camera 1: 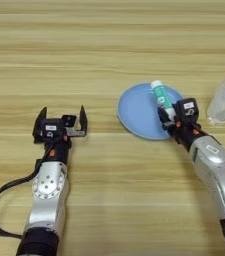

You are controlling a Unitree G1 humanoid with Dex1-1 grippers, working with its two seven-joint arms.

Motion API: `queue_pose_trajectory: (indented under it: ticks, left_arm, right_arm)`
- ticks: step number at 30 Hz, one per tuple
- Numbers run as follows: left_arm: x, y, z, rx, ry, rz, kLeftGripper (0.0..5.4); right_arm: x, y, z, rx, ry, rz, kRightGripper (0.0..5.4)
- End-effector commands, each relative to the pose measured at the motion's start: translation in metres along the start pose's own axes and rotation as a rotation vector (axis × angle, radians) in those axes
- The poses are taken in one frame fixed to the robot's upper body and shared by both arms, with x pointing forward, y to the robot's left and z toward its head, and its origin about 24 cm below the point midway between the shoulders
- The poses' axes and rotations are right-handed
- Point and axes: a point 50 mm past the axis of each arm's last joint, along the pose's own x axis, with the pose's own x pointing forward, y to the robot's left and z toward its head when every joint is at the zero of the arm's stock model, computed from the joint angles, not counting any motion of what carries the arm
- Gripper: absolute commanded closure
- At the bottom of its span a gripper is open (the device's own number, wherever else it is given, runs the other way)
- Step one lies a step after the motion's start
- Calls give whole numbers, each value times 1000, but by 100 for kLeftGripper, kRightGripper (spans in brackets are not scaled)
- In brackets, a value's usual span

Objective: Move the objects on the table

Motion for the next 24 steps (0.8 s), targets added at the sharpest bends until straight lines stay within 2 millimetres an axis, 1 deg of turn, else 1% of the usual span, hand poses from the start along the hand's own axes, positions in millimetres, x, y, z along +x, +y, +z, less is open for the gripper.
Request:
queue_pose_trajectory:
  ticks: [1,7,11,14,17,24]
  left_arm:
    - [1,0,-1,13,11,-1,0]
    - [1,0,-1,13,12,-1,0]
    - [2,0,-1,12,12,-3,0]
    - [2,0,-2,12,13,-3,0]
    - [2,0,-2,13,14,-3,0]
    - [2,1,-2,14,12,-2,0]
  right_arm:
    - [-9,-14,1,-6,7,-57,370]
    - [-25,-28,-3,-30,31,-101,370]
    - [-34,-44,-13,-24,70,-159,370]
    - [-36,-53,-16,-28,82,-193,370]
    - [-36,-58,-17,-28,84,-208,370]
    - [-33,-63,-29,-25,128,-221,370]
